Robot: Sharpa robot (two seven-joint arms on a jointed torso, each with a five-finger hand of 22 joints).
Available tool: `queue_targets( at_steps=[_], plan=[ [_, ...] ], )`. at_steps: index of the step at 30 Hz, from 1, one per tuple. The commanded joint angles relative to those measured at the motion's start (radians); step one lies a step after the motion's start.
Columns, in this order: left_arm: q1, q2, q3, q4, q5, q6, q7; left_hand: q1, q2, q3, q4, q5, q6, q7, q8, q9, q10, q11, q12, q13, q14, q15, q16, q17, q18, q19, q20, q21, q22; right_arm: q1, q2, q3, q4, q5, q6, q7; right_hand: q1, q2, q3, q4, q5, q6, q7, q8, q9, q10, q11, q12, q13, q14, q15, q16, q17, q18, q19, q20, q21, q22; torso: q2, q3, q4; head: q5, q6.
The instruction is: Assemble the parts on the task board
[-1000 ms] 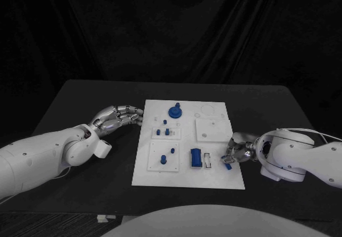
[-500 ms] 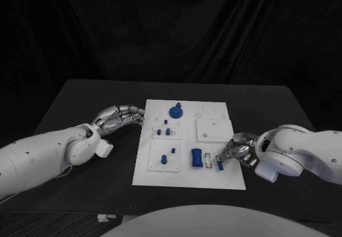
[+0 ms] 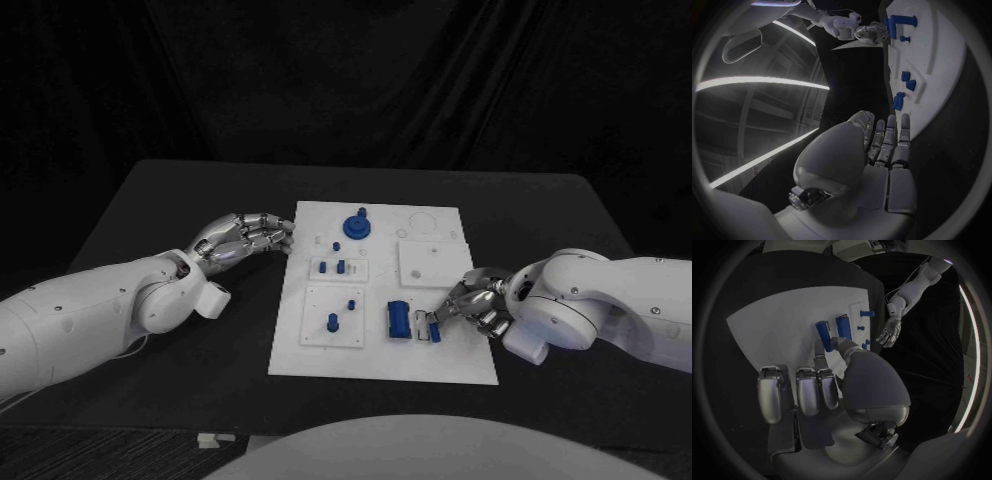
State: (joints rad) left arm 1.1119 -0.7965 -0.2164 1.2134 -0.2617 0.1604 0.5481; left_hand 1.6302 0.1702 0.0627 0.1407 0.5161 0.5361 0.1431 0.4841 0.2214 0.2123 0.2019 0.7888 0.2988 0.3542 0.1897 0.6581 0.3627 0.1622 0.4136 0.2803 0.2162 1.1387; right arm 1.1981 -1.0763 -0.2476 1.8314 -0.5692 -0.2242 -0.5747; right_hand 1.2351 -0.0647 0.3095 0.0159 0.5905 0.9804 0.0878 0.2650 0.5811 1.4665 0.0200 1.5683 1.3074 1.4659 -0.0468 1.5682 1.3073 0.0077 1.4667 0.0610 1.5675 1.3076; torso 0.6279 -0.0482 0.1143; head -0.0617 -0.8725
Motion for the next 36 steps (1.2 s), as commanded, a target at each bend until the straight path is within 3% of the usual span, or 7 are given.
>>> queue_targets(
  at_steps=[1, 14, 22, 27, 31, 34, 36],
  plan=[
    [-0.001, 0.003, 0.001, 0.002, 0.007, 0.012, 0.008, -0.007, -0.001, 0.005, -0.001, 0.004, 0.001, 0.005, -0.004, -0.001, 0.002, 0.005, -0.005, -0.001, -0.001, 0.005, -0.007, -0.001, -0.004, -0.005, 0.000, 0.007, 0.001, 0.001, 0.007, 0.000, -0.008, 0.021, -0.013, 0.007, -0.006, 0.005, 0.026, -0.029, -0.006, -0.010, 0.001, -0.007, 0.000, 0.104, 0.000, 0.003, 0.263, 0.105, 0.000, 0.003, 0.263, -0.008, 0.104, 0.004, 0.003, 0.263, 0.000, 0.0005, 0.0012, -0.001, 0.000],
    [-0.001, 0.005, 0.001, 0.002, 0.007, 0.015, 0.005, -0.007, -0.001, 0.005, -0.001, 0.004, 0.001, 0.005, -0.004, -0.001, 0.002, 0.005, -0.005, -0.001, -0.001, 0.005, -0.007, -0.001, -0.004, -0.005, 0.000, 0.007, 0.001, 0.001, 0.029, 0.000, -0.020, 0.013, -0.013, 0.010, -0.027, 0.010, 0.021, -0.022, -0.028, -0.018, 0.002, -0.013, -0.008, 0.104, 0.001, 0.003, 0.263, 0.105, 0.004, 0.003, 0.263, -0.008, 0.104, 0.006, 0.003, 0.263, 0.000, 0.0001, 0.0009, 0.002, 0.000],
    [-0.002, 0.007, 0.001, 0.000, 0.007, 0.018, 0.003, -0.007, -0.001, 0.005, -0.001, 0.004, 0.001, 0.005, -0.004, -0.001, 0.002, 0.005, -0.005, -0.001, -0.001, 0.005, -0.007, -0.001, -0.004, -0.005, 0.000, 0.007, 0.001, 0.000, 0.036, 0.000, -0.025, 0.013, 0.001, 0.006, -0.061, 0.017, 0.003, -0.007, -0.127, -0.018, -0.001, -0.013, -0.020, 0.104, -0.002, 0.003, 0.263, 0.105, 0.003, 0.003, 0.263, -0.008, 0.104, 0.007, 0.003, 0.263, 0.000, 0.0002, -0.0015, 0.005, 0.000],
    [-0.002, 0.007, 0.001, -0.001, 0.007, 0.019, 0.002, -0.008, -0.002, 0.009, -0.001, 0.006, 0.001, 0.006, -0.004, -0.001, 0.002, 0.006, -0.006, -0.002, -0.001, 0.005, -0.007, -0.001, -0.005, -0.005, -0.001, 0.008, 0.003, 0.000, 0.041, 0.000, -0.029, 0.012, 0.015, -0.002, -0.102, 0.010, -0.029, 0.021, -0.244, -0.028, 0.002, -0.017, -0.031, 0.104, 0.000, 0.003, 0.263, 0.105, 0.007, 0.003, 0.263, -0.008, 0.104, 0.010, 0.003, 0.263, -0.001, 0.0007, -0.0012, 0.006, 0.000],
    [-0.002, 0.007, 0.001, -0.001, 0.007, 0.020, 0.001, -0.008, -0.002, 0.009, -0.001, 0.006, 0.001, 0.006, -0.004, -0.001, 0.002, 0.006, -0.006, -0.002, -0.001, 0.005, -0.007, -0.001, -0.005, -0.005, -0.001, 0.008, 0.003, -0.001, 0.041, 0.000, -0.030, 0.004, 0.019, -0.003, -0.132, 0.000, -0.059, 0.042, -0.276, -0.033, 0.006, -0.016, -0.037, 0.104, 0.004, 0.003, 0.263, 0.105, 0.010, 0.003, 0.263, -0.008, 0.104, 0.012, 0.003, 0.263, -0.001, 0.0009, -0.0011, 0.006, 0.000],
    [-0.002, 0.006, 0.001, -0.001, 0.007, 0.021, 0.000, -0.008, -0.002, 0.009, -0.001, 0.006, 0.001, 0.006, -0.004, -0.001, 0.002, 0.006, -0.006, -0.002, -0.001, 0.005, -0.007, -0.001, -0.005, -0.005, -0.001, 0.008, 0.003, -0.001, 0.040, 0.000, -0.030, -0.004, 0.020, -0.003, -0.158, -0.007, -0.092, 0.061, -0.347, -0.037, 0.008, -0.012, -0.042, 0.104, 0.006, 0.003, 0.263, 0.105, 0.012, 0.003, 0.263, -0.008, 0.104, 0.014, 0.003, 0.263, -0.002, 0.0010, -0.0017, 0.006, 0.000],
    [-0.002, 0.006, 0.001, -0.001, 0.007, 0.021, 0.000, -0.008, -0.002, 0.009, -0.001, 0.006, 0.001, 0.006, -0.004, -0.001, 0.002, 0.006, -0.006, -0.002, -0.001, 0.005, -0.007, -0.001, -0.005, -0.005, -0.001, 0.008, 0.003, -0.001, 0.039, 0.000, -0.030, -0.008, 0.021, -0.004, -0.157, -0.007, -0.093, 0.062, -0.350, -0.038, 0.008, -0.011, -0.042, 0.104, 0.006, 0.003, 0.263, 0.105, 0.012, 0.003, 0.263, -0.008, 0.104, 0.015, 0.003, 0.263, -0.002, 0.0012, -0.0020, 0.006, 0.000]
  ],
)
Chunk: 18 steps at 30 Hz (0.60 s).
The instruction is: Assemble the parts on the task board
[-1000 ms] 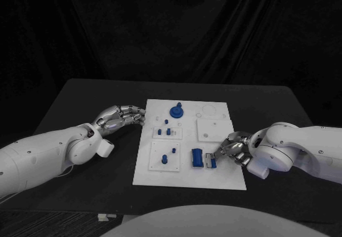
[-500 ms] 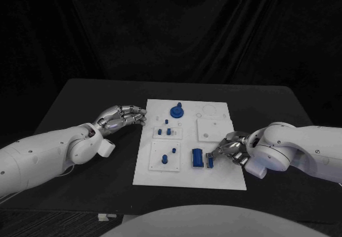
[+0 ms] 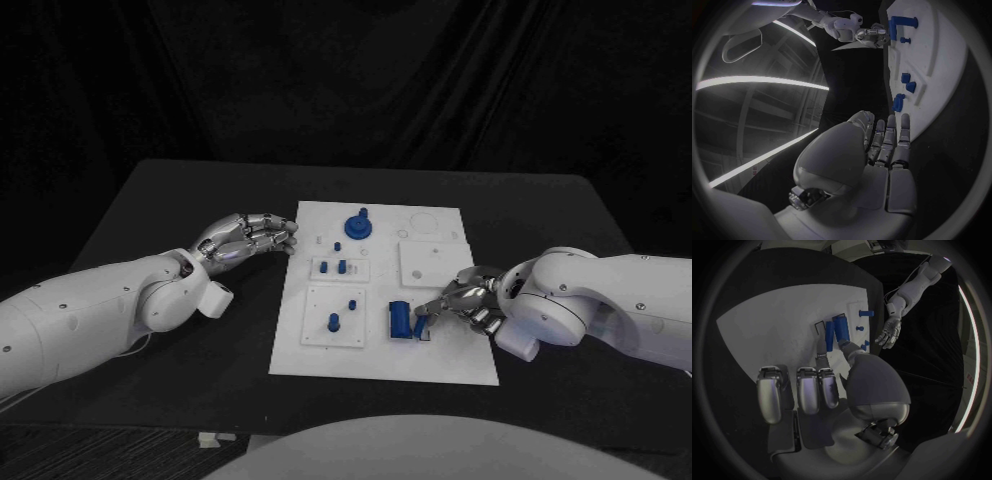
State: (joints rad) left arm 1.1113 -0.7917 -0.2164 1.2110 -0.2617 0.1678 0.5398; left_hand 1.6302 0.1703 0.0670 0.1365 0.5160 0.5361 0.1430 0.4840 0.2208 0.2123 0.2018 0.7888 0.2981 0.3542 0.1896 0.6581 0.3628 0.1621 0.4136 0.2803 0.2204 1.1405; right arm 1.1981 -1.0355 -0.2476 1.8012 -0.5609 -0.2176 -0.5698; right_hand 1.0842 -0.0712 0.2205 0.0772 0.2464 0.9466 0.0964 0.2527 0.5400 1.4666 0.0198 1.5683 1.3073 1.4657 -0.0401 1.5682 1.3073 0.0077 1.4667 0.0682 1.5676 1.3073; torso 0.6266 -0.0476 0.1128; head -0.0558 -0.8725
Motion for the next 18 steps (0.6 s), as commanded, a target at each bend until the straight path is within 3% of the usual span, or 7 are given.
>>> queue_targets(
  at_steps=[1, 4, 9, 18],
  plan=[
    [-0.002, 0.001, 0.001, 0.001, 0.007, 0.014, 0.008, -0.008, -0.002, 0.005, 0.003, 0.006, 0.001, 0.006, -0.004, -0.001, 0.002, 0.006, -0.006, -0.001, -0.001, 0.005, -0.007, -0.001, -0.005, -0.005, -0.001, 0.003, 0.001, -0.001, -0.002, 0.000, 0.001, -0.018, 0.015, -0.009, -0.007, -0.001, -0.010, 0.002, -0.014, -0.005, 0.000, 0.002, -0.003, 0.104, 0.006, 0.003, 0.263, 0.105, 0.005, 0.003, 0.264, -0.008, 0.104, 0.008, 0.003, 0.263, -0.001, 0.0008, -0.0004, 0.000, 0.000],
    [-0.002, 0.001, 0.001, 0.001, 0.007, 0.015, 0.007, -0.008, -0.002, 0.005, 0.003, 0.006, 0.001, 0.006, -0.004, -0.001, 0.002, 0.006, -0.006, -0.001, -0.001, 0.005, -0.007, -0.001, -0.005, -0.005, -0.001, 0.003, 0.001, -0.001, -0.004, 0.000, 0.001, -0.027, 0.017, -0.009, -0.010, -0.004, -0.028, 0.007, -0.045, -0.008, 0.000, 0.007, -0.005, 0.104, 0.006, 0.003, 0.263, 0.105, 0.006, 0.003, 0.264, -0.008, 0.104, 0.008, 0.003, 0.263, -0.001, 0.0011, -0.0007, 0.000, 0.000],
    [-0.003, 0.001, 0.001, 0.001, 0.007, 0.017, 0.005, -0.008, -0.003, 0.008, 0.002, 0.006, 0.001, 0.006, -0.004, -0.001, 0.002, 0.006, -0.007, -0.001, 0.000, 0.006, -0.007, -0.001, -0.005, -0.006, -0.001, 0.004, 0.002, -0.001, -0.007, 0.000, 0.003, -0.051, 0.019, -0.009, 0.004, -0.003, -0.033, 0.000, -0.045, -0.004, -0.002, 0.015, -0.005, 0.104, 0.005, 0.003, 0.263, 0.105, 0.005, 0.003, 0.264, -0.008, 0.104, 0.008, 0.003, 0.263, -0.001, 0.0015, -0.0005, -0.001, 0.000],
    [-0.004, 0.001, 0.001, 0.001, 0.007, 0.019, 0.002, -0.008, -0.003, 0.008, 0.002, 0.006, 0.001, 0.006, -0.004, -0.001, 0.002, 0.006, -0.007, -0.001, 0.000, 0.006, -0.007, -0.001, -0.005, -0.006, -0.001, 0.004, 0.002, -0.001, -0.007, 0.000, 0.000, -0.076, 0.024, -0.017, 0.060, 0.020, -0.034, -0.029, 0.048, 0.004, -0.013, 0.052, 0.004, 0.104, -0.005, 0.003, 0.263, 0.105, -0.003, 0.003, 0.264, -0.008, 0.104, 0.002, 0.003, 0.263, -0.001, 0.0003, -0.0019, -0.001, 0.000]
  ],
)
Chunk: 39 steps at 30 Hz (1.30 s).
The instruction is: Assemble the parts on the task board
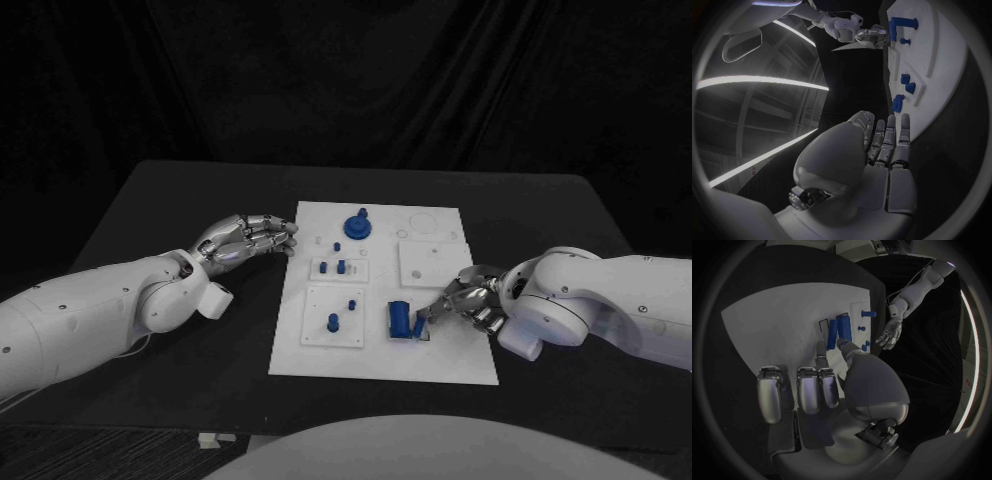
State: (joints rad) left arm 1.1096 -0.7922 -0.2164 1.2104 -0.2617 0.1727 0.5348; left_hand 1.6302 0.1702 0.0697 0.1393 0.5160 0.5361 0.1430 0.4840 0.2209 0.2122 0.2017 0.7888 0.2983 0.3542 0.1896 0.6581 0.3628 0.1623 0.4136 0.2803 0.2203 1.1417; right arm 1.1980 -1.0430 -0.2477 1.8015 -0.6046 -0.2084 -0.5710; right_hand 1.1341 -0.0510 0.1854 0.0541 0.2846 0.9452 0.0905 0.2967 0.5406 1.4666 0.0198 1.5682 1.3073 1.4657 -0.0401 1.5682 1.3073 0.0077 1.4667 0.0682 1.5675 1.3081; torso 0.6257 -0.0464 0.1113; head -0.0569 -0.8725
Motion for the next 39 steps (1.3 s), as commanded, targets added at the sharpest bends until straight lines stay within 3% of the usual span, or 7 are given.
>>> queue_targets(
  at_steps=[1, 6, 9, 22, 26, 28, 39],
  plan=[
    [-0.002, 0.002, 0.001, 0.002, 0.007, 0.014, 0.007, -0.008, -0.003, 0.005, 0.000, 0.006, 0.001, 0.006, -0.004, -0.001, 0.002, 0.006, -0.007, -0.001, 0.000, 0.006, -0.007, -0.001, -0.005, -0.006, -0.001, 0.004, 0.001, -0.001, 0.001, 0.000, -0.001, -0.037, 0.015, -0.017, 0.013, 0.002, 0.000, -0.007, 0.012, 0.008, -0.009, 0.014, 0.006, 0.104, -0.006, 0.003, 0.263, 0.105, -0.004, 0.003, 0.264, -0.008, 0.104, 0.001, 0.003, 0.263, 0.000, -0.0009, 0.0002, 0.000, 0.000],
    [-0.002, 0.002, 0.001, 0.002, 0.007, 0.015, 0.005, -0.008, -0.003, 0.005, 0.000, 0.006, 0.001, 0.006, -0.004, -0.001, 0.002, 0.006, -0.007, -0.001, 0.000, 0.006, -0.007, -0.001, -0.005, -0.006, -0.001, 0.004, 0.001, -0.001, 0.004, 0.000, -0.005, -0.048, 0.018, -0.023, 0.029, 0.013, -0.010, -0.019, 0.030, 0.016, -0.026, 0.079, 0.046, 0.104, -0.022, 0.003, 0.263, 0.105, -0.017, 0.003, 0.264, -0.008, 0.104, -0.012, 0.003, 0.263, 0.001, -0.0006, 0.0006, 0.001, 0.000],
    [-0.002, 0.003, 0.001, 0.002, 0.007, 0.016, 0.003, -0.008, -0.003, 0.005, 0.000, 0.006, 0.001, 0.006, -0.004, -0.001, 0.002, 0.006, -0.007, -0.001, 0.000, 0.006, -0.007, -0.001, -0.005, -0.006, -0.001, 0.004, 0.001, -0.001, 0.006, 0.000, -0.007, -0.050, 0.020, -0.024, 0.034, 0.022, -0.017, -0.023, 0.054, 0.001, -0.041, 0.156, 0.105, 0.104, -0.037, 0.003, 0.263, 0.105, -0.030, 0.003, 0.264, -0.008, 0.104, -0.025, 0.003, 0.263, 0.001, -0.0006, 0.0014, 0.001, 0.000],
    [-0.003, 0.003, 0.001, 0.002, 0.007, 0.019, -0.001, -0.008, -0.003, 0.005, 0.000, 0.006, 0.001, 0.006, -0.004, -0.001, 0.002, 0.006, -0.007, -0.001, 0.000, 0.006, -0.007, -0.001, -0.005, -0.006, -0.001, 0.004, 0.001, -0.002, 0.009, 0.000, -0.008, -0.052, 0.029, -0.026, 0.027, 0.026, -0.024, -0.015, 0.054, -0.025, -0.050, 0.221, 0.156, 0.104, -0.044, 0.003, 0.263, 0.105, -0.038, 0.003, 0.264, -0.008, 0.104, -0.032, 0.003, 0.263, 0.001, -0.0017, 0.0029, 0.002, 0.000],
    [-0.003, 0.002, 0.001, 0.002, 0.007, 0.019, -0.001, -0.008, -0.003, 0.005, 0.000, 0.006, 0.001, 0.006, -0.004, -0.001, 0.002, 0.006, -0.007, -0.001, 0.000, 0.006, -0.007, -0.001, -0.005, -0.006, -0.001, 0.004, 0.001, -0.002, 0.009, 0.000, -0.009, -0.052, 0.038, -0.031, 0.024, 0.022, -0.032, -0.009, 0.055, -0.059, -0.063, 0.325, 0.250, 0.104, -0.056, 0.003, 0.263, 0.105, -0.048, 0.003, 0.264, -0.008, 0.104, -0.042, 0.003, 0.263, 0.002, -0.0016, 0.0023, 0.002, 0.000],
    [-0.004, 0.002, 0.001, 0.003, 0.007, 0.019, -0.001, -0.008, -0.003, 0.005, 0.000, 0.006, 0.001, 0.006, -0.004, -0.001, 0.002, 0.006, -0.007, -0.001, 0.000, 0.006, -0.007, -0.001, -0.005, -0.006, -0.001, 0.004, 0.001, -0.002, 0.008, 0.000, -0.008, -0.052, 0.041, -0.032, 0.023, 0.022, -0.032, -0.008, 0.054, -0.068, -0.064, 0.343, 0.268, 0.104, -0.057, 0.003, 0.263, 0.105, -0.050, 0.003, 0.264, -0.008, 0.104, -0.044, 0.003, 0.263, 0.001, -0.0016, 0.0022, 0.002, 0.000],
    [-0.004, -0.003, 0.001, 0.007, 0.007, 0.018, 0.002, -0.010, -0.004, 0.011, -0.002, 0.007, 0.001, 0.006, -0.004, -0.001, 0.003, 0.007, -0.008, -0.002, 0.001, 0.007, -0.006, -0.001, -0.007, -0.007, -0.001, 0.006, 0.004, -0.002, -0.018, 0.000, 0.013, -0.052, 0.028, -0.001, -0.002, 0.011, -0.060, 0.020, -0.038, -0.098, -0.069, 0.432, 0.352, 0.104, -0.061, 0.003, 0.263, 0.105, -0.054, 0.003, 0.264, -0.008, 0.104, -0.048, 0.003, 0.263, 0.001, -0.0008, 0.0021, 0.003, 0.000]
  ],
)
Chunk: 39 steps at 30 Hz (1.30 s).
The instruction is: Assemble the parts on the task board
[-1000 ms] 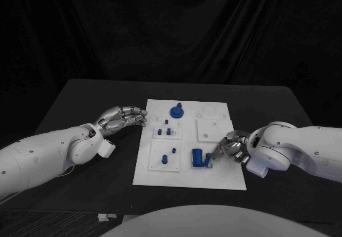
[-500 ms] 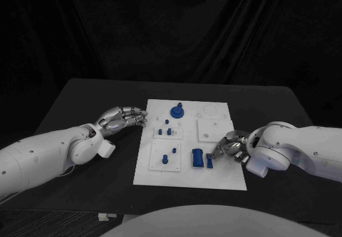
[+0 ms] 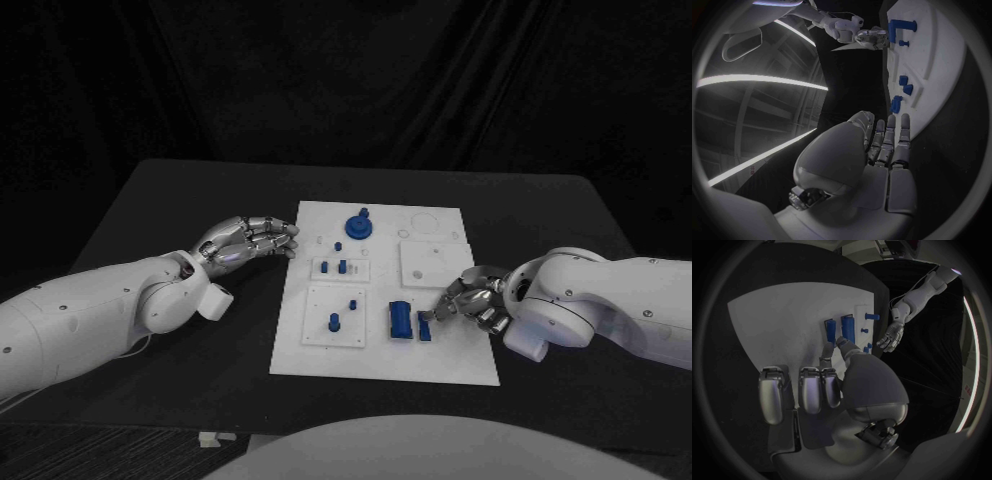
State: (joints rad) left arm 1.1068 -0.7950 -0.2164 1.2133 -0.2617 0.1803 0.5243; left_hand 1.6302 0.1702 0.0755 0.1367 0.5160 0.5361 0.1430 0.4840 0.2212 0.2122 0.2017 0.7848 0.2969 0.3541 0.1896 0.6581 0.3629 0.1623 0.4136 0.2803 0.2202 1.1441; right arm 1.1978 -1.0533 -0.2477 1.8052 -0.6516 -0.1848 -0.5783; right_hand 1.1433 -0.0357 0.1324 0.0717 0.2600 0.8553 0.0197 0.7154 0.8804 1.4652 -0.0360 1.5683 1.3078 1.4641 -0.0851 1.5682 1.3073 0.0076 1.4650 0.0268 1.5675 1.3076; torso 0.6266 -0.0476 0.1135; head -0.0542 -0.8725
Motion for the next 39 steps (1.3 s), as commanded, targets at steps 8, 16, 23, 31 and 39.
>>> queue_targets(
  at_steps=[8, 16, 23, 31, 39],
  plan=[
    [-0.002, -0.007, 0.001, 0.006, 0.007, 0.008, 0.014, -0.010, -0.004, 0.005, 0.001, 0.007, 0.001, 0.006, -0.004, -0.002, 0.003, 0.007, -0.004, -0.001, 0.001, 0.007, -0.006, -0.001, -0.007, -0.006, -0.001, 0.006, 0.002, -0.010, -0.052, 0.000, 0.057, -0.095, 0.040, 0.026, -0.029, -0.023, -0.055, 0.035, -0.150, -0.036, -0.003, 0.110, 0.117, 0.106, -0.010, 0.003, 0.263, 0.107, -0.013, 0.003, 0.263, -0.008, 0.106, -0.011, 0.003, 0.263, -0.001, 0.0006, -0.0027, 0.005, 0.000],
    [-0.003, -0.005, 0.001, 0.004, 0.007, 0.010, 0.014, -0.010, -0.004, 0.005, 0.001, 0.007, 0.001, 0.006, -0.004, -0.002, 0.003, 0.007, -0.004, -0.001, 0.001, 0.007, -0.006, -0.001, -0.007, -0.006, -0.001, 0.006, 0.002, -0.027, -0.074, 0.000, 0.082, -0.144, 0.053, 0.024, -0.024, -0.034, -0.066, 0.053, -0.184, -0.040, -0.007, 0.133, 0.145, 0.106, -0.013, 0.003, 0.263, 0.107, -0.015, 0.003, 0.263, -0.008, 0.106, -0.013, 0.003, 0.263, -0.001, 0.0010, 0.0000, -0.001, 0.000],
    [-0.005, -0.005, 0.001, 0.003, 0.007, 0.012, 0.013, -0.010, -0.004, 0.005, 0.001, 0.007, 0.001, 0.006, -0.004, -0.002, 0.003, 0.007, -0.004, -0.001, 0.001, 0.007, -0.006, -0.001, -0.007, -0.006, -0.001, 0.006, 0.002, -0.040, -0.069, 0.000, 0.077, -0.158, 0.059, 0.021, -0.016, -0.034, -0.066, 0.054, -0.185, -0.040, -0.008, 0.141, 0.155, 0.106, -0.014, 0.003, 0.263, 0.107, -0.016, 0.003, 0.263, -0.008, 0.106, -0.014, 0.003, 0.263, -0.001, 0.0003, -0.0038, 0.005, 0.000],
    [-0.007, -0.007, 0.001, 0.004, 0.007, 0.012, 0.014, -0.011, -0.005, 0.010, 0.000, 0.008, 0.002, 0.006, -0.003, -0.002, 0.005, 0.008, -0.004, -0.002, 0.002, 0.008, -0.005, -0.001, -0.008, -0.007, -0.001, 0.008, 0.004, -0.046, -0.054, 0.000, 0.061, -0.161, 0.058, 0.019, -0.014, -0.033, -0.067, 0.059, -0.191, -0.041, -0.009, 0.147, 0.163, 0.106, -0.015, 0.003, 0.263, 0.107, -0.017, 0.003, 0.263, -0.008, 0.106, -0.014, 0.003, 0.263, 0.001, 0.0004, -0.0022, 0.002, 0.000],
    [-0.008, -0.006, 0.001, 0.004, 0.007, 0.012, 0.014, -0.011, -0.005, 0.010, 0.000, 0.008, 0.002, 0.006, -0.003, -0.002, 0.005, 0.008, -0.004, -0.002, 0.002, 0.008, -0.005, -0.001, -0.008, -0.007, -0.001, 0.008, 0.004, -0.049, -0.044, 0.000, 0.050, -0.162, 0.051, 0.017, -0.014, -0.033, -0.067, 0.061, -0.193, -0.039, -0.009, 0.150, 0.167, 0.106, -0.015, 0.003, 0.263, 0.107, -0.017, 0.003, 0.263, -0.008, 0.106, -0.015, 0.003, 0.263, 0.001, 0.0011, 0.0013, -0.001, 0.000]
  ],
)
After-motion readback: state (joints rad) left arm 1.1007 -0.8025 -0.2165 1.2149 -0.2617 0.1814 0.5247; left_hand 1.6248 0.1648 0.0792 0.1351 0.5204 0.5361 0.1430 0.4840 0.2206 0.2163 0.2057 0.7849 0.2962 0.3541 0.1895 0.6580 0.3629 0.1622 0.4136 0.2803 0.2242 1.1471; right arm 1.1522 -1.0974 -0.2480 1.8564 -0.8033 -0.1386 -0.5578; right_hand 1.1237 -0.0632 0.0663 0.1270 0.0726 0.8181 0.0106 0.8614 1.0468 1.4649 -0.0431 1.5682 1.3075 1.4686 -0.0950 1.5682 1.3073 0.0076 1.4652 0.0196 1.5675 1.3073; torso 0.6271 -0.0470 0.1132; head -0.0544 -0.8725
